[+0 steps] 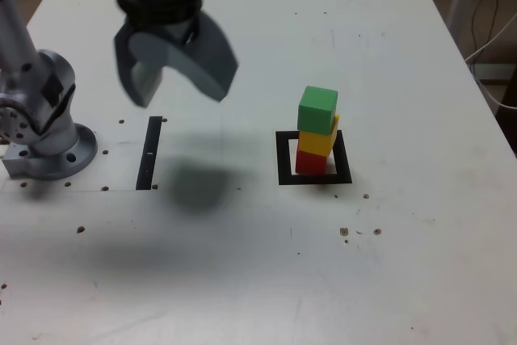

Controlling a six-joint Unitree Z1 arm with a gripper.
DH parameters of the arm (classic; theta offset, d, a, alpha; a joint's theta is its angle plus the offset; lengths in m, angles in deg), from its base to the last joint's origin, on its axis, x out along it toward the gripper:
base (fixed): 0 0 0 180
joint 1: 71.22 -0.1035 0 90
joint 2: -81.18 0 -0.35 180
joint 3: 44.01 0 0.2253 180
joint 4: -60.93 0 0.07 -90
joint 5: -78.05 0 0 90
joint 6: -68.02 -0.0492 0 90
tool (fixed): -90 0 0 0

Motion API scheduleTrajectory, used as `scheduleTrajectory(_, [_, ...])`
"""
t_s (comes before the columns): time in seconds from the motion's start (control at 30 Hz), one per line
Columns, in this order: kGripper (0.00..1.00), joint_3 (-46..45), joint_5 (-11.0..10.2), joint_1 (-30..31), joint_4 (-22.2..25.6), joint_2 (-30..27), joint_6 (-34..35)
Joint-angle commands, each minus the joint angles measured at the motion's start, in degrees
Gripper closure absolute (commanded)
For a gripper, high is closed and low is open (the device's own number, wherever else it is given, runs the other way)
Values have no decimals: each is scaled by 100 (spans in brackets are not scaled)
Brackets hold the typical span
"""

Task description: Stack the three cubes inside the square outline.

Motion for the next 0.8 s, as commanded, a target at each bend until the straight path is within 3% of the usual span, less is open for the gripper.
scheduleTrajectory(0.0, [1,-225,39,-3,-130,-112,45])
scheduleTrajectory(0.4, [1,-1835,-8,-3,-749,-747,600])
scheduleTrajectory(0.6, [1,-2156,91,-3,-1007,-890,640])
scheduleTrajectory(0.77, [1,-2199,50,-3,-1010,-768,645])
